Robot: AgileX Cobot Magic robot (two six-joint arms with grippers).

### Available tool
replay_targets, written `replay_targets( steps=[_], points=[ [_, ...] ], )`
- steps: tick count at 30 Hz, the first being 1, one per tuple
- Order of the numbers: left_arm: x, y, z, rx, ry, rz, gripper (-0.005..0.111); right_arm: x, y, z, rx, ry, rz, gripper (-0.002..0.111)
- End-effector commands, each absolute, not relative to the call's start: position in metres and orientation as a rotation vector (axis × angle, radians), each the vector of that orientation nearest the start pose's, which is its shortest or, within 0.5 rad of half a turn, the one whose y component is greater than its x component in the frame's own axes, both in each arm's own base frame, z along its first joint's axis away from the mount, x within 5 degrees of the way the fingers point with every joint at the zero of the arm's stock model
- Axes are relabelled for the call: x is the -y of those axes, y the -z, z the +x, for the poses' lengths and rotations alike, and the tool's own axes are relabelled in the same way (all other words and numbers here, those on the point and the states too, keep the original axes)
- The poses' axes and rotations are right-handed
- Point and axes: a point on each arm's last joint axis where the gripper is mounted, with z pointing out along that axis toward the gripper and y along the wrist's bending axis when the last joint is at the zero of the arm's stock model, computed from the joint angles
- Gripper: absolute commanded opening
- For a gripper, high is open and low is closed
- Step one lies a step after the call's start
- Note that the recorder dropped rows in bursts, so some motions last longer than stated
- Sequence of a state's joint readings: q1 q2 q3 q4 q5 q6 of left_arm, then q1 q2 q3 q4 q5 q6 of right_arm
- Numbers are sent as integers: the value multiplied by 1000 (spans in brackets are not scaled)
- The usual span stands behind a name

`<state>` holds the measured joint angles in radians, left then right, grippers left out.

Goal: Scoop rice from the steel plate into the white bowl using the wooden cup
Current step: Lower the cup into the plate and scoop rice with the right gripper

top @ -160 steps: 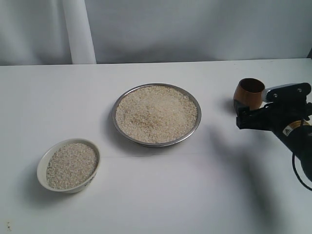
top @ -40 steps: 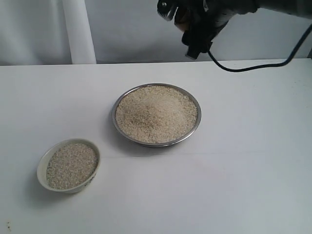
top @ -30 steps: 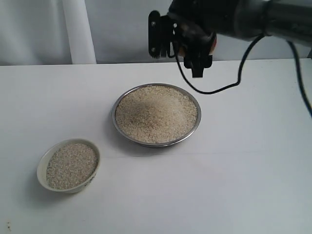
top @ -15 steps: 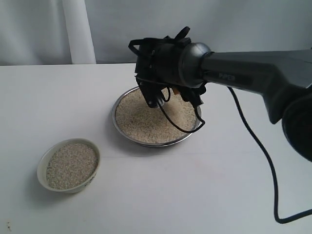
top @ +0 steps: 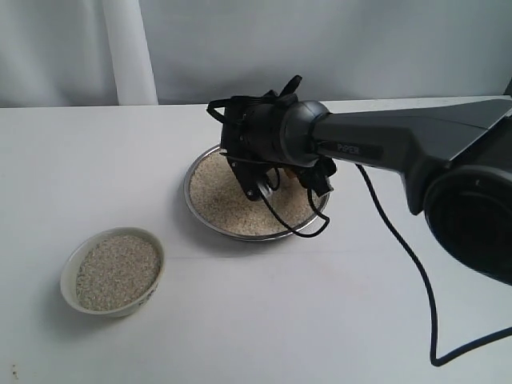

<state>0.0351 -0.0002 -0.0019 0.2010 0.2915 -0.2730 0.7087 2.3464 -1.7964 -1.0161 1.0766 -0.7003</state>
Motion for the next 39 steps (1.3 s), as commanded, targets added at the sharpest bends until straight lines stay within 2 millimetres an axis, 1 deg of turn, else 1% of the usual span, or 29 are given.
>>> replay_targets(
  steps=[1,4,13,16,19,23,32,35,37,39],
  points=[
    [-7,-188,54,-1757,-6,-145,0,-261,-137,408,-1613,1352,-2329,0],
    [-7,-188,54,-1757,-6,-145,0,-263,-128,408,-1609,1322,-2344,0],
    [-7,-188,54,-1757,-6,-145,0,-271,-120,409,-1598,1196,-2322,0],
    [-7,-188,54,-1757,-6,-145,0,-274,-111,407,-1629,1113,-2318,0],
    [-7,-188,54,-1757,-6,-145,0,-277,-103,407,-1642,1067,-2317,0],
    [-7,-188,54,-1757,-6,-145,0,-279,-95,406,-1693,1012,-2278,0],
    [-7,-188,54,-1757,-6,-145,0,-289,-88,402,-1764,777,-2200,0],
    [-7,-188,54,-1757,-6,-145,0,-292,-82,400,-1797,717,-2182,0],
    [-7,-188,54,-1757,-6,-145,0,-291,-74,400,-1851,700,-2138,0],
    [-7,-188,54,-1757,-6,-145,0,-284,-70,403,-1936,660,-2077,0]
  ],
)
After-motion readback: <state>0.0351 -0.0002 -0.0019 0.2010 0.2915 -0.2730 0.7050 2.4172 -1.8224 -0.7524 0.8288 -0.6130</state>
